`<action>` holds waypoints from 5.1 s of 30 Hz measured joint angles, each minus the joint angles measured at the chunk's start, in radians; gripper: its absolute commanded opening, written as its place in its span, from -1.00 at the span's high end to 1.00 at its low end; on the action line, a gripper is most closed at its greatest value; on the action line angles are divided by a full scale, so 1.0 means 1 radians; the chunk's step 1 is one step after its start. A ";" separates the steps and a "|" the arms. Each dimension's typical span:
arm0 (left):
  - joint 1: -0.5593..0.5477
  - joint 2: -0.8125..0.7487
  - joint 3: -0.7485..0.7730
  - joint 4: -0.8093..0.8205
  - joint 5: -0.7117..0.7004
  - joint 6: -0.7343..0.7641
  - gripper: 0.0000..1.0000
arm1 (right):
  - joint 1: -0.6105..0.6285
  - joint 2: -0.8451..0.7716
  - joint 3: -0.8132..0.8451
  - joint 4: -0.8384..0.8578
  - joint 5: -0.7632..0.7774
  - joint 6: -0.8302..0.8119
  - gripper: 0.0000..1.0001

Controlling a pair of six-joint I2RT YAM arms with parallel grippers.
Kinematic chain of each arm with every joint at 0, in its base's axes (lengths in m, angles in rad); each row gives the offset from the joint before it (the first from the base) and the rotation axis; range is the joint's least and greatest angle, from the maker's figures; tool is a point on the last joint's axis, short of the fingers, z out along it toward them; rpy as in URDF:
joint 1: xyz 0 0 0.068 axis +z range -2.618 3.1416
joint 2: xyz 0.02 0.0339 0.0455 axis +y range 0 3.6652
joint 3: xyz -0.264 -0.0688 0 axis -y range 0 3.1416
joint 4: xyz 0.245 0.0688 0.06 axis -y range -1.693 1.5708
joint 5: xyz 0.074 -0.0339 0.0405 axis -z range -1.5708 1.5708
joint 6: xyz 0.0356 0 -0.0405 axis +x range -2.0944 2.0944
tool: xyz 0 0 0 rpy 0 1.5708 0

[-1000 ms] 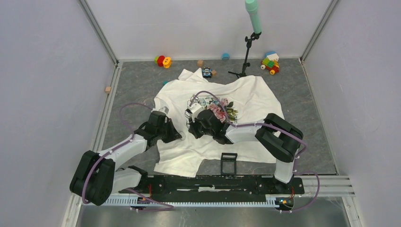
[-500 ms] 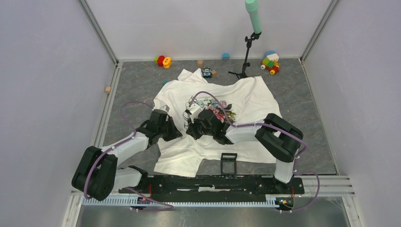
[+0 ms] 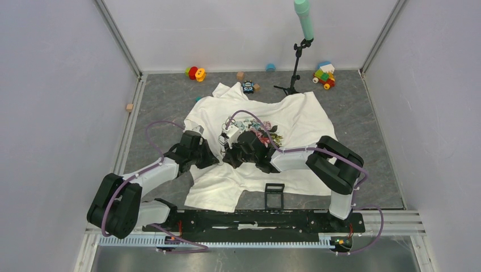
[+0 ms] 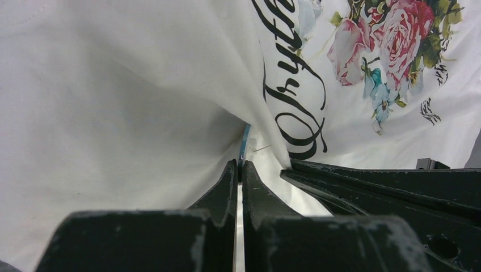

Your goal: Pin the brooch onto the clothing

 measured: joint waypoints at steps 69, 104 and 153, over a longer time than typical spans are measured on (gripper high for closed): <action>0.002 -0.112 -0.246 0.391 0.058 -0.030 0.96 | -0.013 0.087 0.053 -0.043 -0.124 -0.024 1.00; 0.008 -0.163 -0.306 0.457 0.019 -0.030 0.96 | -0.024 0.137 0.140 -0.126 -0.185 -0.035 1.00; 0.002 -0.291 -0.322 0.436 0.055 -0.068 0.95 | 0.029 -0.051 -0.079 0.108 0.059 -0.200 0.06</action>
